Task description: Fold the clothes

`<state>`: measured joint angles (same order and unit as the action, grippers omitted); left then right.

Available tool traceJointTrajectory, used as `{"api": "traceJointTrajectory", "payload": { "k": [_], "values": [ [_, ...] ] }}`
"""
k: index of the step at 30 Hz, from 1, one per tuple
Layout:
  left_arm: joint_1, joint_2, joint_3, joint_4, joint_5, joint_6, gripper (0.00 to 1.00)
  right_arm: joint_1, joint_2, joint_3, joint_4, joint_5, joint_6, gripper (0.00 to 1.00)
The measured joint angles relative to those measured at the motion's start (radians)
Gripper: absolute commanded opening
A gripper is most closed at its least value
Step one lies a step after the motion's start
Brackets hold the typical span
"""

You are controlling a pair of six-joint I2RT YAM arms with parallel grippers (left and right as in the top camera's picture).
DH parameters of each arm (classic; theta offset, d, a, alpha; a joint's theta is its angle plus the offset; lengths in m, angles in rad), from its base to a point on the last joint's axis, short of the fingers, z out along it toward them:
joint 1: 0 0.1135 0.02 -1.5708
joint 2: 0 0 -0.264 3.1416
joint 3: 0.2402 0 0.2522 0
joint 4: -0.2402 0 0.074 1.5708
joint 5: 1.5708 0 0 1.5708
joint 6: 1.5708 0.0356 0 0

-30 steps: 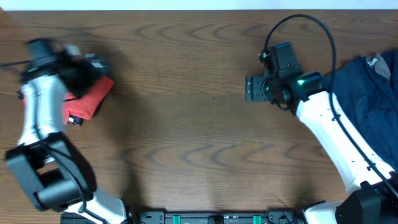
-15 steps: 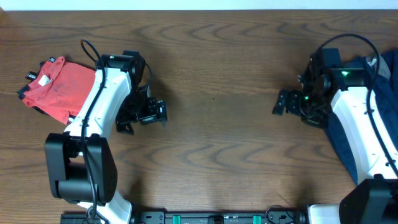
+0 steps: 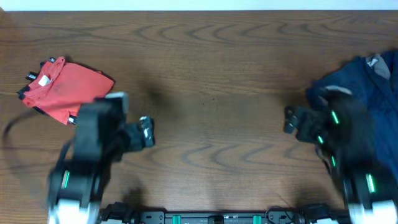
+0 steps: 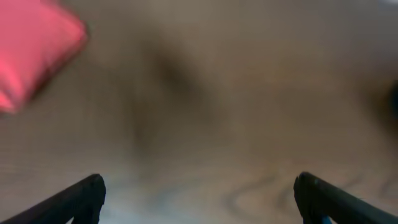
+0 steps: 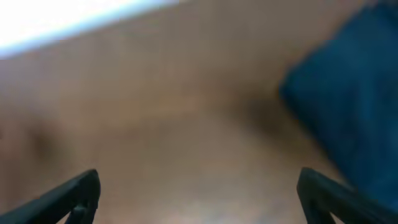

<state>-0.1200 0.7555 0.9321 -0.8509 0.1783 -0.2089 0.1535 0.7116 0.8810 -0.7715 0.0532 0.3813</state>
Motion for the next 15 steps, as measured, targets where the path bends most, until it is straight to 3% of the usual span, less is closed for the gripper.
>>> {"api": "traceJointTrajectory", "payload": {
  "k": [7, 15],
  "values": [
    [0.0, -0.369, -0.025, 0.01, -0.003, 0.0, 0.98, 0.003, -0.413, -0.053, -0.081, 0.106, 0.01, 0.99],
    [0.0, -0.517, -0.025, 0.009, -0.003, 0.0, 0.98, 0.003, -0.573, -0.054, -0.214, 0.129, 0.013, 0.99]
  ]
}}
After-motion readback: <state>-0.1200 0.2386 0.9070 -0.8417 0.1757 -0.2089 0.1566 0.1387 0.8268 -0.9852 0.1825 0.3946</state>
